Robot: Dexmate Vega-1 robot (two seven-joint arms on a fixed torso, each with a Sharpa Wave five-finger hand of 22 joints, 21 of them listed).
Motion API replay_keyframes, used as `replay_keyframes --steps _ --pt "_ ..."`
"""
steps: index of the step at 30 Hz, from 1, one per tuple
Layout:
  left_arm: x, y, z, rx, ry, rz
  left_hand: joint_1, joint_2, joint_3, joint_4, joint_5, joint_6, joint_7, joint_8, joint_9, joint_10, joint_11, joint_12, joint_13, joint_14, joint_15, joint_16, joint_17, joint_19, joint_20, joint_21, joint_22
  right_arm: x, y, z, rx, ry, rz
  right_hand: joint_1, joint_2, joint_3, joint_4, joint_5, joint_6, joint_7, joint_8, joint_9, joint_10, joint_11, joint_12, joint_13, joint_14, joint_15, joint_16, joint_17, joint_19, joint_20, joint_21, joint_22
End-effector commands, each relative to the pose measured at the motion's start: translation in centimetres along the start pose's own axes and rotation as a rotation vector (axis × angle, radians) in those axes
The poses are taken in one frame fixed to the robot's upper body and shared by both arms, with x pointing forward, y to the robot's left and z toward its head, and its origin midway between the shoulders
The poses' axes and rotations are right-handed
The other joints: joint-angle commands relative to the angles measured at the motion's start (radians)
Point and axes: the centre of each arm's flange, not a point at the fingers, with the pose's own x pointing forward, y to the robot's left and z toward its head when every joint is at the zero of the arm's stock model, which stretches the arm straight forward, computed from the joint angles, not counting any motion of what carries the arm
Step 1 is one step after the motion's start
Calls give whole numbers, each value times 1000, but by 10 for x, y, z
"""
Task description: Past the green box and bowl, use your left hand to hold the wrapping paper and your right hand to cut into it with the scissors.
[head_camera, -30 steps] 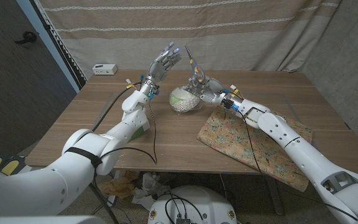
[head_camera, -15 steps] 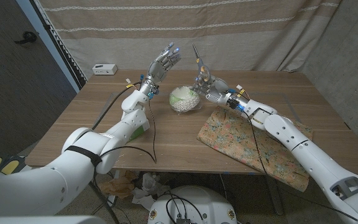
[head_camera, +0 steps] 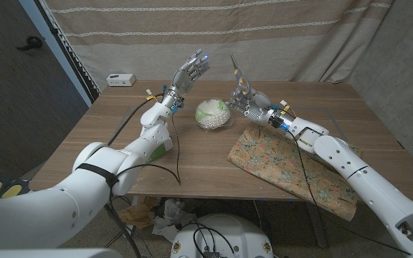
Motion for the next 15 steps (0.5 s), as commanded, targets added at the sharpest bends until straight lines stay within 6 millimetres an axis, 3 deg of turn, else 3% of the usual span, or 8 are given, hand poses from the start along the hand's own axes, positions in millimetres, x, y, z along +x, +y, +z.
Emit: replay_keyframes --steps 1,8,15 --pt "2 1 -1 -2 8 3 -4 5 -5 0 6 9 0 5 1 6 -7 5 3 -4 -165 4 -1 0 3 0 0 -13 1 7 -47 -14 0 -40 -25 -26 8 29 -14 3 -3 10 11 -23 163 -4 -23 -155 -7 -7 -16 -3 7 -5" --pt "2 0 -1 -2 5 2 -4 6 -6 0 7 11 0 5 1 8 -7 6 3 -4 -165 4 -2 1 2 0 0 -14 3 8 -65 -24 16 -67 -37 -53 15 73 -59 11 -23 14 -29 -15 156 -18 -57 -146 -18 -22 -39 4 5 -16" --pt "1 -1 -1 -4 -1 4 -3 7 -6 0 7 13 0 6 1 10 -8 7 3 -4 -164 5 -3 2 1 0 0 -14 5 5 -59 -17 13 -64 -36 -60 11 98 -73 10 -30 19 -41 -11 155 -28 -77 -148 -25 -31 -48 5 6 -24"
